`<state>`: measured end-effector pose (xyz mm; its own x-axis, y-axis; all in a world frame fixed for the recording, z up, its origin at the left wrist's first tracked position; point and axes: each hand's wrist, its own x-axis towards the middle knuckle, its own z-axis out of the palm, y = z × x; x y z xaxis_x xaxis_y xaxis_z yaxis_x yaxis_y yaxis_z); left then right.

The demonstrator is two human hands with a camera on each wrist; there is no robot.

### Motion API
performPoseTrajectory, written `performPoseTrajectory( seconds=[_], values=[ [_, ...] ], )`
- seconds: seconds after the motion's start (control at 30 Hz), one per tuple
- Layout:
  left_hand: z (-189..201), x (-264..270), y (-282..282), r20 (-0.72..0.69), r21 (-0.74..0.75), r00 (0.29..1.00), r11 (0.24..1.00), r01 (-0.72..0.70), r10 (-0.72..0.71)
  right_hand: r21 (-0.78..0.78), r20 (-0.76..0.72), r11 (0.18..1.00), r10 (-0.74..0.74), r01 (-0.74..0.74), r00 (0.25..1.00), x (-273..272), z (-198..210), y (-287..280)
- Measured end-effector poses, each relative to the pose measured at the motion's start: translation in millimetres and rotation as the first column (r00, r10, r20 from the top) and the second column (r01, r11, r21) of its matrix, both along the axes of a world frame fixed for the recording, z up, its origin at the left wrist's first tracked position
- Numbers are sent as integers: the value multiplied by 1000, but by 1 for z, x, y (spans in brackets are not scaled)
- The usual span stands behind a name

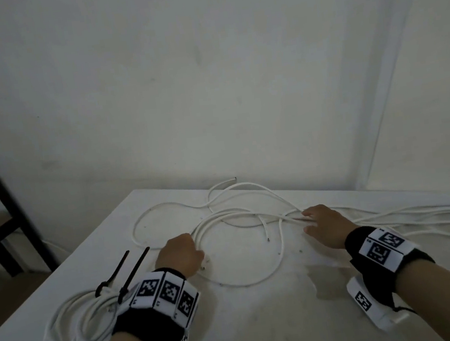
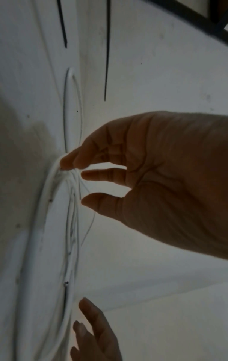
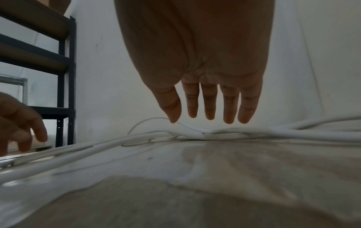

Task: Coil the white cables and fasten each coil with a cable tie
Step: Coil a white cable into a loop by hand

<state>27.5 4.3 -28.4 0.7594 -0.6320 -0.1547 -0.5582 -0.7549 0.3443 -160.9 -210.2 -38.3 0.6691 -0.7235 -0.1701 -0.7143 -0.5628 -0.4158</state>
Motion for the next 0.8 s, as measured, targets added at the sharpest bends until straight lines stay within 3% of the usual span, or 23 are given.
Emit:
performPoseTrajectory(
  seconds=[0.17, 0.3, 0.47, 0.67, 0.8],
  values=[
    [-10, 6, -19, 31, 137, 999, 990, -20, 16, -119, -342, 984, 84, -132, 936, 2, -5, -9],
    [-14, 5, -28, 63, 197, 998, 980, -30, 17, -233, -412, 951, 94, -205, 906, 4, -3, -6],
    [-14, 5, -31, 69, 210, 997, 976, -52, 39, -158, -121, 977, 125, -144, 985, -16, 9, -5],
    [-9, -4, -37, 84, 45, 996, 999, -10, 6, -112, 152, 990, 105, -88, 983, -43, 17, 2],
    [-11, -13, -33, 109, 12, 993, 999, 39, -40, -54, 103, 994, 102, -97, 989, -58, 18, 6]
  ],
)
